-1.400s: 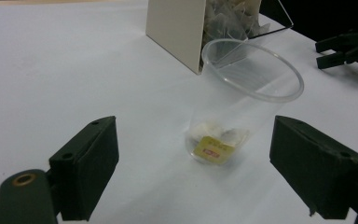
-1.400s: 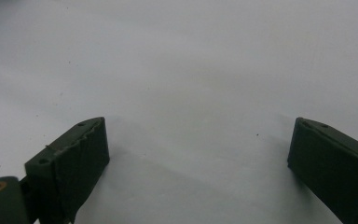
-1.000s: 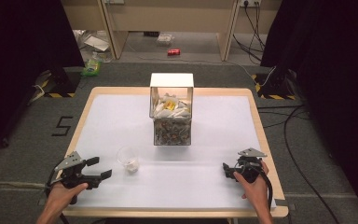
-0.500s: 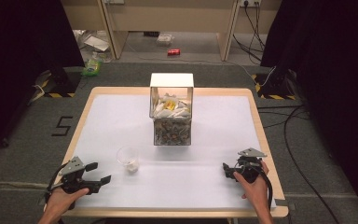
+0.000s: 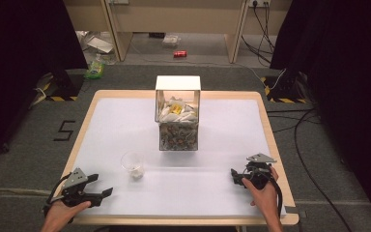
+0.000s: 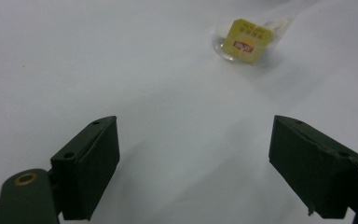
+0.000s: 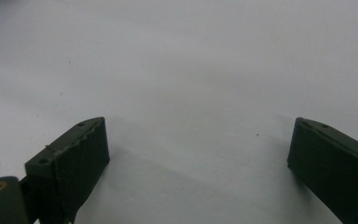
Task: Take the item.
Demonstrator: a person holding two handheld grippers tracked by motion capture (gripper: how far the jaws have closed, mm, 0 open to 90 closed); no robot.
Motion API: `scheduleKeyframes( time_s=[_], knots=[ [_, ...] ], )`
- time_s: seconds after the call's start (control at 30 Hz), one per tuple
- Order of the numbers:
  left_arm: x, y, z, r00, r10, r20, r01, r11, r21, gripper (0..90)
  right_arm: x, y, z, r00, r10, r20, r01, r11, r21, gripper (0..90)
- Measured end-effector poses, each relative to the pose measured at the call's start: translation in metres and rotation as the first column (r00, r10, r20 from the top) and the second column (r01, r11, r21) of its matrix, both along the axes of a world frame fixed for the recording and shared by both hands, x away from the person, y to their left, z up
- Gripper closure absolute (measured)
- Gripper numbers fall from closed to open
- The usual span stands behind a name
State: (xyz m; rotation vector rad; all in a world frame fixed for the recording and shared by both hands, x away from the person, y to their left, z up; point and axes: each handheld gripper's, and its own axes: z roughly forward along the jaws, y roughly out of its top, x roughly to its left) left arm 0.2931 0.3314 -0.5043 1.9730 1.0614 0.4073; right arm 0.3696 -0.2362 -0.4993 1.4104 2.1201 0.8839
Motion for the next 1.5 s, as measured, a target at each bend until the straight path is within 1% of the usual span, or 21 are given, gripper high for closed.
scheduleKeyframes(
  time_s=[0.03,0.2,0.37,0.5,0.7,0.77,0.9,0.97,1.03,1.1,1.17,1.5],
  knots=[
    [-0.001,0.001,-0.001,1.0,0.002,-0.001,-0.002,1.0,0.009,15.6,0.0,0.0,0.0,1.0,0.0,0.0,0.0,1.0,0.0,6.0],
    [-0.007,0.005,-0.003,0.9998,0.021,0.002,-0.021,0.9995,0.022,15.6,0.0,0.0,0.0,1.0,0.001,0.001,-0.001,1.0,0.0,5.9],
    [-0.014,0.009,-0.007,0.9994,0.035,0.004,-0.035,0.9992,0.021,15.6,0.0,0.0,0.0,1.0,0.0,0.0,0.0,1.0,0.0,5.9],
    [-0.02,0.01,-0.007,0.9987,0.049,0.014,-0.049,0.9985,0.023,15.6,0.0,0.0,0.0,1.0,0.002,0.001,-0.002,1.0,0.0,5.9],
    [-0.03,0.013,-0.01,0.9963,0.075,0.041,-0.077,0.9967,0.027,15.6,0.0,0.0,0.0,1.0,0.001,0.001,-0.001,1.0,0.0,6.0],
    [-0.033,0.015,-0.011,0.995,0.087,0.049,-0.088,0.996,0.019,15.5,0.0,0.0,0.0,1.0,0.001,0.002,-0.001,1.0,0.0,5.9],
    [-0.039,0.015,-0.015,0.9912,0.11,0.073,-0.111,0.9939,0.005,15.4,0.0,0.0,0.0,1.0,0.002,0.001,-0.002,1.0,0.0,6.0],
    [-0.043,0.014,-0.016,0.9893,0.117,0.088,-0.118,0.9928,0.016,15.4,0.0,0.0,0.0,1.0,0.001,0.002,-0.001,1.0,0.0,5.9],
    [-0.045,0.014,-0.017,0.9872,0.126,0.098,-0.128,0.9917,0.014,15.2,0.0,0.0,0.0,1.0,0.001,0.001,-0.001,1.0,0.0,5.9],
    [-0.047,0.014,-0.019,0.9842,0.136,0.114,-0.137,0.9906,0.001,15.1,0.0,0.0,0.0,1.0,0.002,0.001,-0.002,1.0,0.0,6.0],
    [-0.047,0.014,-0.019,0.9833,0.139,0.117,-0.14,0.9901,0.005,15.1,0.0,0.0,0.0,1.0,0.001,0.002,-0.001,1.0,0.0,6.0],
    [-0.046,0.015,-0.02,0.9839,0.136,0.115,-0.137,0.9906,-0.005,14.3,0.0,0.0,0.0,1.0,0.001,0.001,-0.001,1.0,0.0,6.0]
  ],
)
